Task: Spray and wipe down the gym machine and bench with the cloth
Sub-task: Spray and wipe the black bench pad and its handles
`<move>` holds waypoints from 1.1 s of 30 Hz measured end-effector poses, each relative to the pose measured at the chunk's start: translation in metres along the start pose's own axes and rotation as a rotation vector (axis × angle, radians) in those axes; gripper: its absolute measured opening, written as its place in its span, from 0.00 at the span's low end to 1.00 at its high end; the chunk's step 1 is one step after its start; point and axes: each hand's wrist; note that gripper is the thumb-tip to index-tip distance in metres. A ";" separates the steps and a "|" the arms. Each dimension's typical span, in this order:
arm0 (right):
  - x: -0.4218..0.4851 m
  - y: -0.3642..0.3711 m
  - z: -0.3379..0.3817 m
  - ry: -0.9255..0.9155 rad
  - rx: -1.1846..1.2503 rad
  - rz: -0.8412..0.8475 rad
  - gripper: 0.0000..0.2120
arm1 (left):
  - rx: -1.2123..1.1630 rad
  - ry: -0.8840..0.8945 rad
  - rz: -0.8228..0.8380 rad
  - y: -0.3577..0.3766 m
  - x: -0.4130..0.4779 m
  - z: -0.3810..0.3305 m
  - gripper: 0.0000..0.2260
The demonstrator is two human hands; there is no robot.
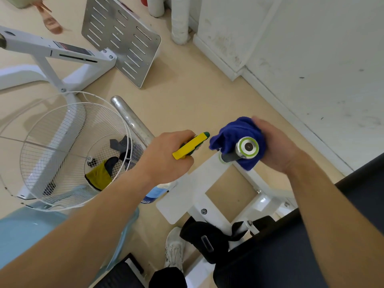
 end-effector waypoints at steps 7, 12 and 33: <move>0.015 -0.004 0.030 0.056 -0.165 0.207 0.14 | 0.019 0.032 -0.018 0.001 0.003 0.005 0.10; 0.030 0.008 0.043 0.162 -0.714 0.198 0.14 | -0.024 0.015 -0.043 -0.004 0.004 0.007 0.11; 0.010 0.013 0.057 0.112 -0.819 0.086 0.26 | -0.034 0.046 -0.035 -0.012 0.002 -0.012 0.08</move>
Point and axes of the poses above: each hand's wrist, its own x-axis towards the middle knuckle, its own y-axis out of the palm, z = x × y, and after that the axes turned 14 degrees about y, right-handed
